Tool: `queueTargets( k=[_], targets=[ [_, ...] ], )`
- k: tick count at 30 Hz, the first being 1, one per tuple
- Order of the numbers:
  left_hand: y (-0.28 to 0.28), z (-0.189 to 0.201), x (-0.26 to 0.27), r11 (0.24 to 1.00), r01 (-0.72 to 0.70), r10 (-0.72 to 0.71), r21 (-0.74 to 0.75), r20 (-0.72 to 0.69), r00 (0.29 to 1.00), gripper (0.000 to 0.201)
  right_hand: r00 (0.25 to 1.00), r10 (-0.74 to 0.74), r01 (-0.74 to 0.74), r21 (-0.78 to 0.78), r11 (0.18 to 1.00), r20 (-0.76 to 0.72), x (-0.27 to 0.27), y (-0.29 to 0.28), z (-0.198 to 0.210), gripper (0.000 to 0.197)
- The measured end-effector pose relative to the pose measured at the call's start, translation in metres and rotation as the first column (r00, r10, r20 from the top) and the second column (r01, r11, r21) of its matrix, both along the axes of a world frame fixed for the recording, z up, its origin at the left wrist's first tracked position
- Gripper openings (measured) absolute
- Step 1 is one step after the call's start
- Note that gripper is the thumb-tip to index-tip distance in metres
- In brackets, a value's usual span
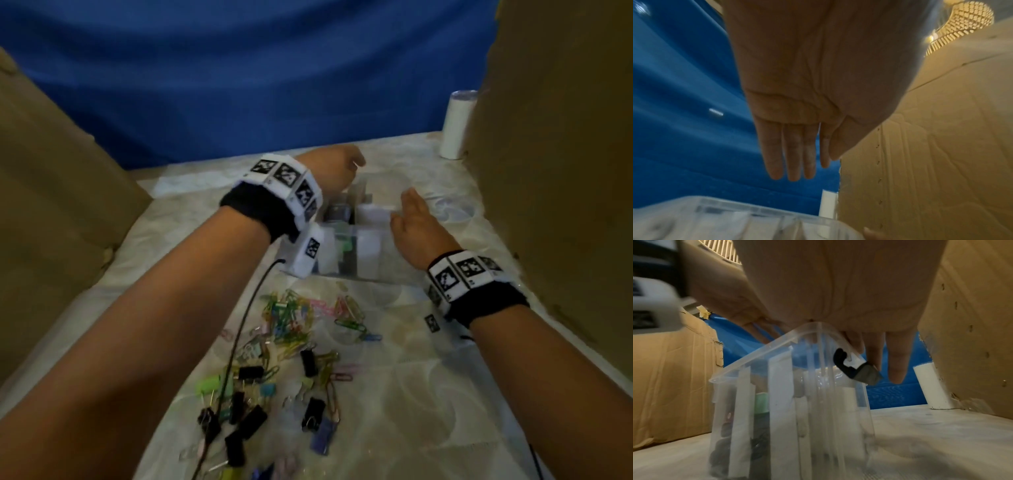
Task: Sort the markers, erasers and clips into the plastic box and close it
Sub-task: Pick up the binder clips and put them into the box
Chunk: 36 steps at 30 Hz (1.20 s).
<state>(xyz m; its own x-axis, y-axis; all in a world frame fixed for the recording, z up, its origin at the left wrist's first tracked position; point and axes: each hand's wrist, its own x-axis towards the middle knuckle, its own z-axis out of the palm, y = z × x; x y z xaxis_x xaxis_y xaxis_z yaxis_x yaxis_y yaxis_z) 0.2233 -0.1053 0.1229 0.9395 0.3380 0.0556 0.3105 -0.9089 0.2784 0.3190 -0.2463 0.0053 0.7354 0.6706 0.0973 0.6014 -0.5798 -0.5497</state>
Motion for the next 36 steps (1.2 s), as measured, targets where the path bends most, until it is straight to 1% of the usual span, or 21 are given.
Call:
queueTargets(
  k=[2, 4, 5, 7, 8, 10, 11, 12, 13, 14, 16, 17, 18, 19, 21, 24, 27, 29, 31, 34, 36],
  targets=[
    [0.012, -0.004, -0.035, 0.997, 0.000, 0.003, -0.077, 0.043, 0.999, 0.040, 1.000, -0.002, 0.002, -0.016, 1.000, -0.002, -0.001, -0.001, 0.004, 0.057],
    [0.022, -0.013, -0.068, 0.995, -0.023, 0.029, -0.100, 0.058, 0.998, 0.038, 1.000, -0.017, 0.017, -0.017, 1.000, -0.002, -0.006, -0.003, 0.010, 0.056],
    [0.028, -0.021, -0.084, 0.993, -0.038, 0.045, -0.108, 0.063, 0.997, 0.037, 0.999, -0.027, 0.028, -0.017, 0.999, 0.026, -0.012, -0.004, 0.013, 0.056],
    [0.039, -0.039, -0.113, 0.989, -0.084, 0.091, -0.123, 0.055, 0.994, 0.032, 0.980, -0.044, 0.043, 0.010, 0.999, 0.196, -0.033, -0.007, 0.021, 0.056],
    [0.044, -0.049, -0.127, 0.986, -0.109, 0.113, -0.123, 0.031, 0.993, 0.030, 0.950, -0.042, 0.028, 0.050, 0.998, 0.309, -0.047, -0.008, 0.025, 0.055],
    [0.050, -0.067, -0.151, 0.985, -0.130, 0.121, -0.116, -0.080, 0.989, 0.026, 0.877, -0.008, -0.069, 0.143, 0.987, 0.481, -0.079, -0.007, 0.034, 0.043],
    [0.051, -0.075, -0.161, 0.984, -0.130, 0.112, -0.118, -0.154, 0.982, 0.025, 0.858, 0.034, -0.144, 0.178, 0.973, 0.513, -0.094, -0.005, 0.036, 0.034],
    [0.049, -0.082, -0.169, 0.984, -0.124, 0.093, -0.126, -0.223, 0.970, 0.023, 0.861, 0.108, -0.227, 0.185, 0.956, 0.497, -0.106, -0.001, 0.037, 0.025],
    [0.046, -0.088, -0.175, 0.985, -0.114, 0.074, -0.133, -0.275, 0.958, 0.023, 0.875, 0.214, -0.309, 0.162, 0.937, 0.434, -0.118, 0.002, 0.036, 0.015],
    [0.042, -0.095, -0.179, 0.986, -0.097, 0.051, -0.135, -0.309, 0.950, 0.023, 0.881, 0.337, -0.387, 0.097, 0.917, 0.332, -0.129, 0.004, 0.033, 0.009],
    [0.032, -0.106, -0.182, 0.987, -0.053, -0.001, -0.149, -0.343, 0.939, 0.024, 0.837, 0.539, -0.523, -0.147, 0.839, 0.099, -0.145, 0.010, 0.020, 0.008],
    [0.028, -0.111, -0.181, 0.988, -0.034, -0.021, -0.152, -0.347, 0.938, 0.026, 0.807, 0.590, -0.563, -0.275, 0.780, 0.021, -0.150, 0.013, 0.011, 0.009],
    [0.025, -0.116, -0.179, 0.990, -0.022, -0.029, -0.140, -0.354, 0.935, 0.027, 0.787, 0.617, -0.577, -0.372, 0.727, -0.015, -0.153, 0.015, 0.001, 0.012],
    [0.023, -0.120, -0.177, 0.993, -0.016, -0.027, -0.115, -0.360, 0.932, 0.028, 0.778, 0.628, -0.576, -0.431, 0.694, -0.026, -0.156, 0.017, -0.007, 0.013],
    [0.023, -0.127, -0.173, 0.998, -0.008, -0.014, -0.060, -0.369, 0.929, 0.030, 0.785, 0.618, -0.564, -0.469, 0.679, -0.049, -0.157, 0.019, -0.018, 0.015],
    [0.024, -0.135, -0.171, 1.000, -0.012, 0.011, -0.003, -0.360, 0.933, 0.026, 0.795, 0.602, -0.565, -0.457, 0.687, -0.079, -0.157, 0.019, -0.019, 0.015],
    [0.026, -0.139, -0.173, 1.000, -0.024, 0.021, -0.004, -0.338, 0.941, 0.022, 0.815, 0.574, -0.553, -0.411, 0.725, -0.084, -0.156, 0.012, -0.021, 0.021],
    [0.029, -0.140, -0.179, 0.998, -0.045, 0.030, -0.041, -0.298, 0.954, 0.019, 0.822, 0.559, -0.549, -0.401, 0.733, -0.104, -0.155, 0.005, -0.023, 0.030],
    [0.032, -0.137, -0.188, 0.988, -0.093, 0.063, -0.124, -0.222, 0.973, 0.014, 0.812, 0.570, -0.565, -0.416, 0.712, -0.128, -0.156, 0.000, -0.026, 0.036],
    [0.041, -0.131, -0.203, 0.945, -0.160, 0.133, -0.286, -0.111, 0.985, 0.013, 0.813, 0.566, -0.565, -0.421, 0.710, -0.138, -0.157, -0.004, -0.028, 0.033],
    [0.048, -0.128, -0.213, 0.906, -0.186, 0.172, -0.380, -0.071, 0.983, 0.016, 0.830, 0.539, -0.548, -0.395, 0.737, -0.144, -0.155, -0.006, -0.025, 0.028]
  ],
)
